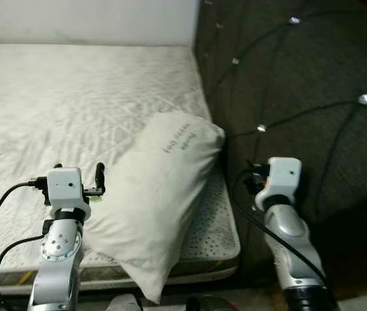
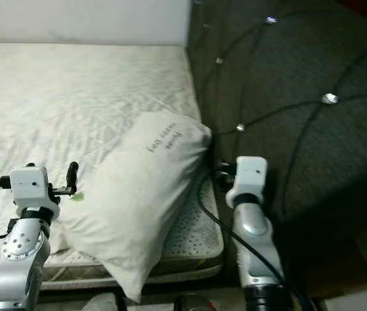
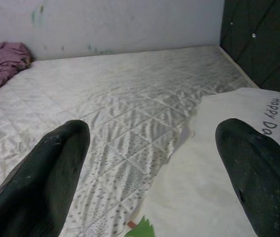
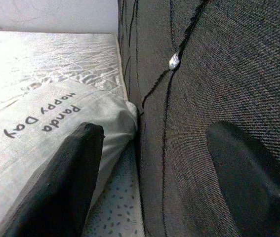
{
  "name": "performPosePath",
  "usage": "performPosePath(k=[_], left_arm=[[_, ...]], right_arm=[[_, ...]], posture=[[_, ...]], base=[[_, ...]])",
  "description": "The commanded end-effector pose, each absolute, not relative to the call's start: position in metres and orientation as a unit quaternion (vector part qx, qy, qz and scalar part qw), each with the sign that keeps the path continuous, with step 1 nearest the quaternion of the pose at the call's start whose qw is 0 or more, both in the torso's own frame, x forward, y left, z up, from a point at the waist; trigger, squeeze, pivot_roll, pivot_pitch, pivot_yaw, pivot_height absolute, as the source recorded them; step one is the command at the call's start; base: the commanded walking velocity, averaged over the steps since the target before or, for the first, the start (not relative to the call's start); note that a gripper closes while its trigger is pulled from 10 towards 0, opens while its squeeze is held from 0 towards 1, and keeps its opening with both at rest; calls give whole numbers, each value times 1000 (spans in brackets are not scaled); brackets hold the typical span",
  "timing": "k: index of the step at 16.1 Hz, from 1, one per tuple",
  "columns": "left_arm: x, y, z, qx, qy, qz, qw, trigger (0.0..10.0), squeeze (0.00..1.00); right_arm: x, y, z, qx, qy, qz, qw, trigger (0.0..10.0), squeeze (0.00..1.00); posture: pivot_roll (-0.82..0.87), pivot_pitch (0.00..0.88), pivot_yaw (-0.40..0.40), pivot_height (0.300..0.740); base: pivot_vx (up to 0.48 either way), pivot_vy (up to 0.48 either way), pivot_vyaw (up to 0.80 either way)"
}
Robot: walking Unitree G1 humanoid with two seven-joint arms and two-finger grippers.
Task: Clean up the room
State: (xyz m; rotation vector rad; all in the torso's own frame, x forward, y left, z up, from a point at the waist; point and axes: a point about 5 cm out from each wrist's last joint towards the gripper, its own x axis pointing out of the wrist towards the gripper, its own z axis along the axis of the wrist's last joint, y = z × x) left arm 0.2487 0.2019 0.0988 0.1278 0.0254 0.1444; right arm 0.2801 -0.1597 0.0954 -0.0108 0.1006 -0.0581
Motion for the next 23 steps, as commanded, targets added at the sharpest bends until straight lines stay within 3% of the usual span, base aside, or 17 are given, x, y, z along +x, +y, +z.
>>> performPosePath(k=[1, 9, 17, 21, 23], left_arm=[[246, 206, 98, 62, 16, 78, 995, 10000, 0], [247, 203, 99, 50, 14, 70, 996, 10000, 0], [252, 204, 102, 59, 6, 69, 996, 10000, 0], [250, 205, 104, 99, 6, 94, 991, 10000, 0], [251, 204, 101, 53, 15, 84, 995, 10000, 0]], right_arm=[[281, -166, 99, -2, 49, -41, 998, 10000, 0], [281, -161, 100, -1, 44, -29, 999, 10000, 0], [287, -157, 103, 4, 39, -27, 999, 10000, 0], [289, -158, 105, 3, 36, -24, 999, 10000, 0], [291, -159, 105, 3, 36, -26, 999, 10000, 0]], posture=[[92, 72, -25, 740], [93, 67, -22, 740], [103, 73, -24, 740], [99, 73, -29, 740], [100, 75, -33, 740]], base=[[0, 0, 0], [0, 0, 0], [0, 454, 0], [0, 0, 0], [0, 0, 0]])
